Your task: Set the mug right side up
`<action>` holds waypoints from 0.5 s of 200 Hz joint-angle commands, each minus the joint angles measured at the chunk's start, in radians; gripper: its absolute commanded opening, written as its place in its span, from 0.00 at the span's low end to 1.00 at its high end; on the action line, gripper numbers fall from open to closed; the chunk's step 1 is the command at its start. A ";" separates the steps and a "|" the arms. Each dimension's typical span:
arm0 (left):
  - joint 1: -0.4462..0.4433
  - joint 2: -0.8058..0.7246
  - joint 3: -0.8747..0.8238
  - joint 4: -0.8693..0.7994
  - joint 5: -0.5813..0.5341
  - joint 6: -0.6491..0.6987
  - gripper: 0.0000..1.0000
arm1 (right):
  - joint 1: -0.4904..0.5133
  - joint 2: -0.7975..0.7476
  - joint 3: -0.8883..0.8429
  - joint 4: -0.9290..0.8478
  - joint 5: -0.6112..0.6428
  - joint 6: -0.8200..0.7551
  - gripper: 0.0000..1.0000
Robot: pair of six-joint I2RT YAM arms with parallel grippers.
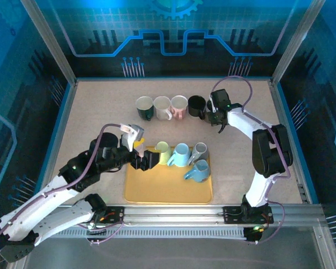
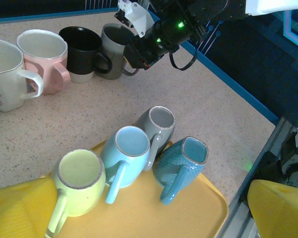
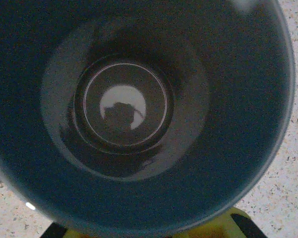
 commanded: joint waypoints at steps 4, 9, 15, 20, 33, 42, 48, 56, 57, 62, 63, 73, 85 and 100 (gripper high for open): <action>0.012 0.002 -0.016 0.023 0.027 -0.009 0.99 | 0.013 -0.013 0.035 0.050 0.018 0.008 0.19; 0.012 0.001 -0.016 0.023 0.028 -0.010 0.99 | 0.014 -0.014 0.035 0.050 0.016 0.005 0.21; 0.014 0.002 -0.016 0.022 0.028 -0.011 0.99 | 0.013 -0.016 0.036 0.049 0.015 0.003 0.22; 0.013 0.002 -0.016 0.023 0.028 -0.010 0.99 | 0.013 -0.018 0.036 0.047 0.015 0.002 0.23; 0.014 0.002 -0.015 0.022 0.028 -0.011 0.99 | 0.013 -0.021 0.036 0.044 0.014 -0.004 0.26; 0.015 0.002 -0.016 0.024 0.028 -0.013 0.99 | 0.013 -0.024 0.036 0.041 0.014 -0.005 0.28; 0.015 0.003 -0.015 0.025 0.029 -0.013 0.99 | 0.013 -0.025 0.036 0.038 0.016 -0.005 0.31; 0.016 0.004 -0.016 0.024 0.031 -0.013 0.99 | 0.013 -0.030 0.035 0.033 0.021 -0.001 0.34; 0.016 0.004 -0.015 0.024 0.031 -0.013 0.99 | 0.014 -0.031 0.035 0.032 0.021 0.000 0.35; 0.016 0.004 -0.017 0.026 0.032 -0.015 0.99 | 0.013 -0.033 0.033 0.030 0.023 0.004 0.36; 0.016 0.004 -0.017 0.026 0.033 -0.015 0.99 | 0.013 -0.035 0.032 0.028 0.023 0.005 0.37; 0.018 0.004 -0.019 0.029 0.034 -0.018 0.99 | 0.016 -0.045 0.029 0.020 0.028 0.009 0.40; 0.022 0.006 -0.019 0.030 0.038 -0.022 0.99 | 0.019 -0.067 0.020 0.010 0.034 0.016 0.44; 0.026 0.006 -0.019 0.028 0.038 -0.025 0.99 | 0.027 -0.108 -0.002 -0.001 0.040 0.024 0.49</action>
